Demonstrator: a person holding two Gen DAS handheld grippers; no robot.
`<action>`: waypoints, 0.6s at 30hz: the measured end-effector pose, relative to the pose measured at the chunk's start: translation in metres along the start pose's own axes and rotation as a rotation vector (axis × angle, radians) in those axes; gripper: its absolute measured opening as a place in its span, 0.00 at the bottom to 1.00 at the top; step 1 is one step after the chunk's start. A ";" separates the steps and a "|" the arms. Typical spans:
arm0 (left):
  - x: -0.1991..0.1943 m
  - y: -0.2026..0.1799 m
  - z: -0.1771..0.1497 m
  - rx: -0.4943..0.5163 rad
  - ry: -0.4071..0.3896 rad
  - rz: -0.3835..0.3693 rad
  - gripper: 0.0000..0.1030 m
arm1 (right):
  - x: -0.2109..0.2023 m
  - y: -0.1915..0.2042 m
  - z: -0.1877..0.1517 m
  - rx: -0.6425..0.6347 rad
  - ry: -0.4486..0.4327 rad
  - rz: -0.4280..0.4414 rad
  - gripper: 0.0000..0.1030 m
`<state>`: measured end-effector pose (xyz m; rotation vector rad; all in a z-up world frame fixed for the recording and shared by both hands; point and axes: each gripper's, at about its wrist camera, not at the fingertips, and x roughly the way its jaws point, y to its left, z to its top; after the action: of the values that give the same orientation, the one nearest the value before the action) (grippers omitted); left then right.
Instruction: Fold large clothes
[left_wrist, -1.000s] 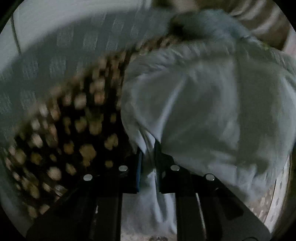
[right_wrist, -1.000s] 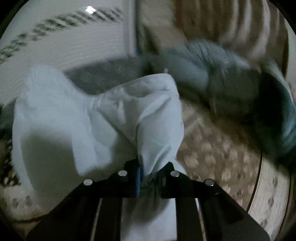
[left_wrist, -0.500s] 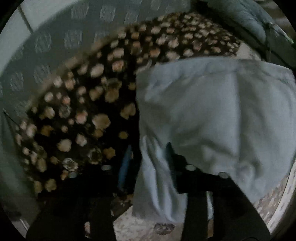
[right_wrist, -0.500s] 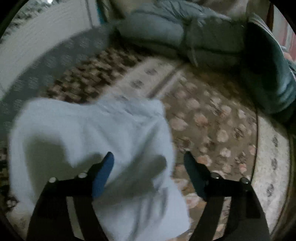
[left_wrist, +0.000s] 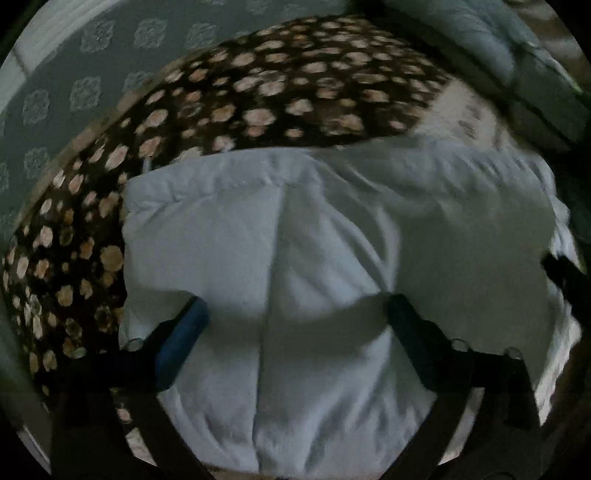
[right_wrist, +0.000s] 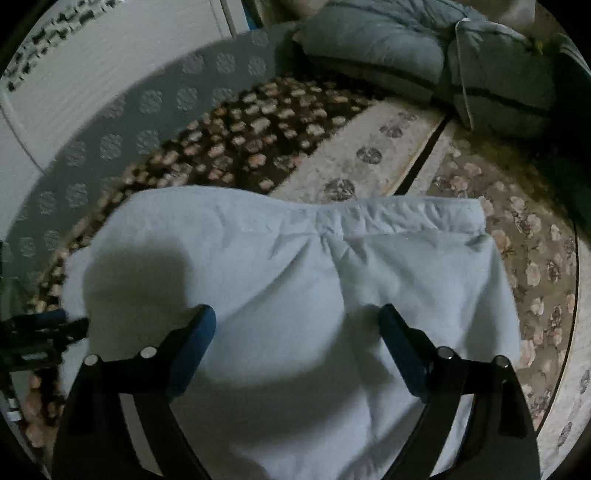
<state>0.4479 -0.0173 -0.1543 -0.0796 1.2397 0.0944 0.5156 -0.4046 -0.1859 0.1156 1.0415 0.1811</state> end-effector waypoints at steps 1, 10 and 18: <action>0.012 -0.008 0.013 -0.006 0.005 0.014 0.97 | 0.009 0.002 0.003 0.008 0.011 -0.018 0.91; 0.061 -0.007 0.042 -0.018 0.148 0.084 0.97 | 0.046 0.014 0.014 -0.044 0.102 -0.139 0.94; 0.078 -0.013 0.048 0.001 0.182 0.108 0.97 | 0.059 0.017 0.014 -0.071 0.144 -0.167 0.97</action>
<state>0.5196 -0.0229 -0.2121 -0.0204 1.4257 0.1836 0.5556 -0.3764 -0.2255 -0.0498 1.1811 0.0757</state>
